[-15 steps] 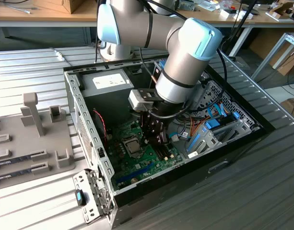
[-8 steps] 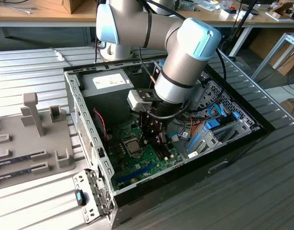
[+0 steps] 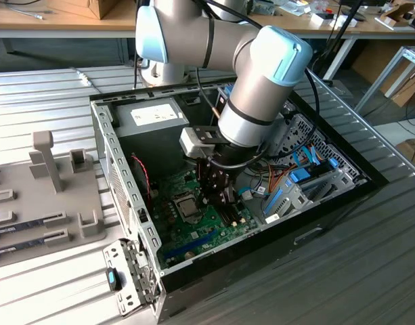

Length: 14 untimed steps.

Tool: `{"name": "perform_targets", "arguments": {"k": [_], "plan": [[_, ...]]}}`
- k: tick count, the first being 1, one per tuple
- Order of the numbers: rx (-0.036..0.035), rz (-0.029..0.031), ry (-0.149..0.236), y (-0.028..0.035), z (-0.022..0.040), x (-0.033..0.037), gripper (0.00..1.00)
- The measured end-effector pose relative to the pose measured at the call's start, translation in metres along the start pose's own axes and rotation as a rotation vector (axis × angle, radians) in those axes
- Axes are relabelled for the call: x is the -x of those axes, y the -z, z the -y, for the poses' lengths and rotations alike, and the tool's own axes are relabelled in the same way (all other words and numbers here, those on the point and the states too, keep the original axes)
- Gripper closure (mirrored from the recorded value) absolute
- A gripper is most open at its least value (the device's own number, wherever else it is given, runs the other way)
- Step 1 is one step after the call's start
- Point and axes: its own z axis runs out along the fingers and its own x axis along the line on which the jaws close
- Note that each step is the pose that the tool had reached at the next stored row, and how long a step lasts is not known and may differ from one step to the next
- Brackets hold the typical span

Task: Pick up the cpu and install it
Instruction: 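Install the first cpu locking lever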

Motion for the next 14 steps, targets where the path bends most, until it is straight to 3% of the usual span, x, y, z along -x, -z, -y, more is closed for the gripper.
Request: {"name": "perform_targets", "arguments": {"k": [5,9,11,12,13,14], "plan": [[0.0005,-0.0002,0.0,-0.0018,0.0039,-0.0062,0.89],[0.0006,-0.0002,0.0,-0.0018,0.0039,-0.0062,0.89],[0.0006,0.0001,0.0,-0.0016,0.0032,-0.0026,0.89],[0.0006,0.0004,0.0,-0.0012,0.0027,0.0024,0.89],[0.0006,0.0006,0.0,0.0002,0.0011,0.02,0.89],[-0.0002,0.0028,0.001,0.0007,-0.0018,0.0298,0.89]]}}
